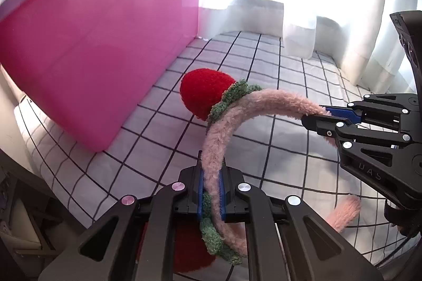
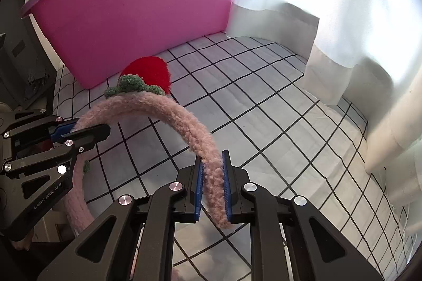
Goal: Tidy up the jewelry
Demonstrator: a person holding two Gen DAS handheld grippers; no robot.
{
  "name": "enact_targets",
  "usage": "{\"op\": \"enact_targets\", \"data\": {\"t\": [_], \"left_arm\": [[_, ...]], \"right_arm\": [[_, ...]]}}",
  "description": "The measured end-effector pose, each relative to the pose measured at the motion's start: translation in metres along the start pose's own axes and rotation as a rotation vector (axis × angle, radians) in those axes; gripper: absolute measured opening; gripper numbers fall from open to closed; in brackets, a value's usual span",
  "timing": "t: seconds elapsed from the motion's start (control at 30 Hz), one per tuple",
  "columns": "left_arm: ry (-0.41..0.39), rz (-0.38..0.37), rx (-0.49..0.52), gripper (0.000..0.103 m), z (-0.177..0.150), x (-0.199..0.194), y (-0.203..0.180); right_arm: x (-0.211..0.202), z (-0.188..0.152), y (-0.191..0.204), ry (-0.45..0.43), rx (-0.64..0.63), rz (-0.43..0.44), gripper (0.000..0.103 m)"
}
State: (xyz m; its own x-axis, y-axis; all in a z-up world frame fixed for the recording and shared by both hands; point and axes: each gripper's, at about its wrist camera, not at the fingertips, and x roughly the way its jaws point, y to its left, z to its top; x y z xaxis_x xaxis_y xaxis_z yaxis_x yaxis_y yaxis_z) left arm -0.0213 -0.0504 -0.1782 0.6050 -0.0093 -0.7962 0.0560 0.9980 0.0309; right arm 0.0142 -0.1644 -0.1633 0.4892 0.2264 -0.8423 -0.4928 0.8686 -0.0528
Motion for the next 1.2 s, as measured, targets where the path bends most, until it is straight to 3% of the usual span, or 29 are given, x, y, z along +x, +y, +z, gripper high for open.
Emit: {"op": "enact_targets", "data": {"t": [0.3, 0.47, 0.67, 0.9, 1.2], "left_arm": [[-0.144, -0.042, 0.081, 0.009, 0.051, -0.068, -0.002], [-0.241, -0.051, 0.091, 0.009, 0.088, -0.110, 0.013], [-0.355, -0.010, 0.080, 0.009, 0.129, -0.156, 0.048], [-0.411, 0.068, 0.048, 0.009, 0.165, -0.178, 0.112], [-0.340, 0.146, 0.005, 0.009, 0.188, -0.137, 0.193]], "right_arm": [[-0.095, 0.037, 0.001, -0.133, 0.049, -0.117, 0.013], [-0.148, 0.073, 0.012, -0.237, 0.044, -0.164, 0.013], [-0.185, 0.130, 0.037, -0.366, 0.002, -0.185, 0.013], [-0.183, 0.199, 0.070, -0.440, -0.037, -0.133, 0.013], [-0.118, 0.266, 0.114, -0.373, -0.059, -0.042, 0.013]]}}
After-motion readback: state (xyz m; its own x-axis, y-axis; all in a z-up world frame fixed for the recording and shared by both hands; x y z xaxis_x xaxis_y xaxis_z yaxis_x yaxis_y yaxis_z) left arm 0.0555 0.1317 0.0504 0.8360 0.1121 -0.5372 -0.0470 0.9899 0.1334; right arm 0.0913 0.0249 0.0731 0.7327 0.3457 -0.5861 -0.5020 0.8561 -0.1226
